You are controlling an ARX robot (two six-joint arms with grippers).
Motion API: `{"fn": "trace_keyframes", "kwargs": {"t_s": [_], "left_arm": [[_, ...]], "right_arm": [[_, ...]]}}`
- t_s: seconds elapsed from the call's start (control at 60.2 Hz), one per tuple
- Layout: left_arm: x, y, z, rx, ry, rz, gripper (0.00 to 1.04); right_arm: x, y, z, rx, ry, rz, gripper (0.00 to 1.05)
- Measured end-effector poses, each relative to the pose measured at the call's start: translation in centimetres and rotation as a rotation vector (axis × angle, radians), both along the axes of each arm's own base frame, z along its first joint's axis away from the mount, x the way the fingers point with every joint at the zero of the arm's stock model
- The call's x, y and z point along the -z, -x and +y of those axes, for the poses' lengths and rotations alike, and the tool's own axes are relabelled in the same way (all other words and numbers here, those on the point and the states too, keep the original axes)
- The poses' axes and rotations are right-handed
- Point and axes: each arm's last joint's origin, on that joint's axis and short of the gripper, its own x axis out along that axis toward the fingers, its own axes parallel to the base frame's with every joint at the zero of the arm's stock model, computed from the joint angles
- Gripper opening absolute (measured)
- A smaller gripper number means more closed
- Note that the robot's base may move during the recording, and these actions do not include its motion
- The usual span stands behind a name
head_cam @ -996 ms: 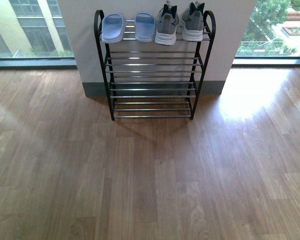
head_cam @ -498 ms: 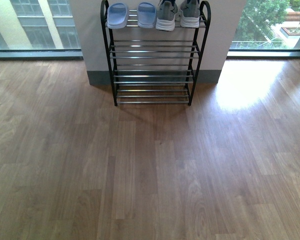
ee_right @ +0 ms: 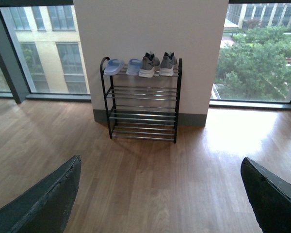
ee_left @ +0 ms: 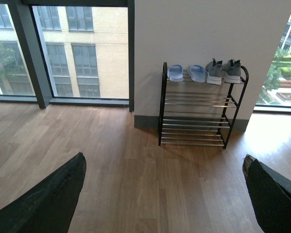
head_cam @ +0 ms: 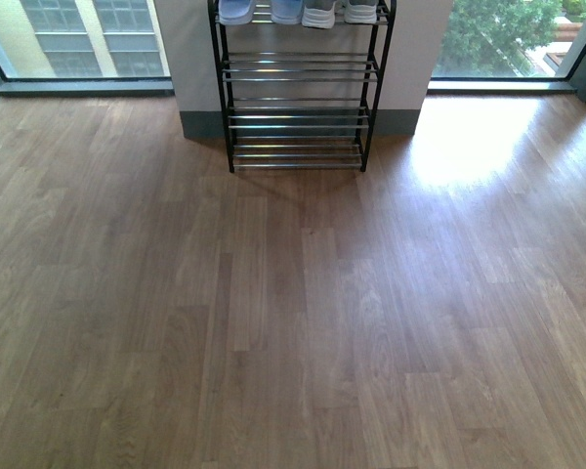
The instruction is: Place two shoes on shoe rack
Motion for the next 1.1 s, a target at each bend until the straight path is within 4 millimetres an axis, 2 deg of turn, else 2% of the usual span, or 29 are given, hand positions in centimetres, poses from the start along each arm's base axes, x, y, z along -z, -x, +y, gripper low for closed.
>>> {"fn": "trace_keyframes", "kwargs": {"t_s": [1.096], "left_arm": [[0.0, 0.0, 0.0, 0.0, -0.001, 0.0, 0.95]], "right_arm": [[0.0, 0.0, 0.0, 0.0, 0.0, 0.0, 0.95]]}}
